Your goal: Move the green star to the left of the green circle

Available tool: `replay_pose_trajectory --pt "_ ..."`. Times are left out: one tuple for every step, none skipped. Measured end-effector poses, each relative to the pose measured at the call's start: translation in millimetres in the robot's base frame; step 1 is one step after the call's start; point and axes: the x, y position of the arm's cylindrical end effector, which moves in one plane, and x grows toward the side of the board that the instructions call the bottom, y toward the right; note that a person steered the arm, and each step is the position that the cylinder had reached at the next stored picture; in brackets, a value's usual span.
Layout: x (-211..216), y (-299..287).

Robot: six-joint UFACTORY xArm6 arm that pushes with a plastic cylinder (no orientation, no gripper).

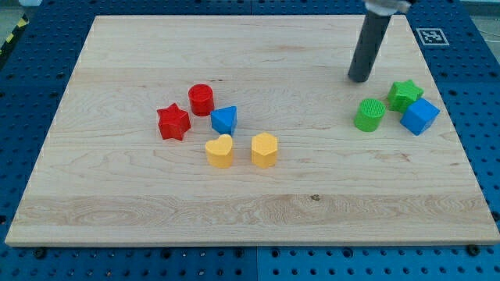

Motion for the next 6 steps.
replay_pose_trajectory --pt "-4.5 92.4" --pt "56.8 125.0" --pt "89.7 105.7" --pt "63.9 72.2" --pt "45.5 16.3" --pt "47.3 -43.1"
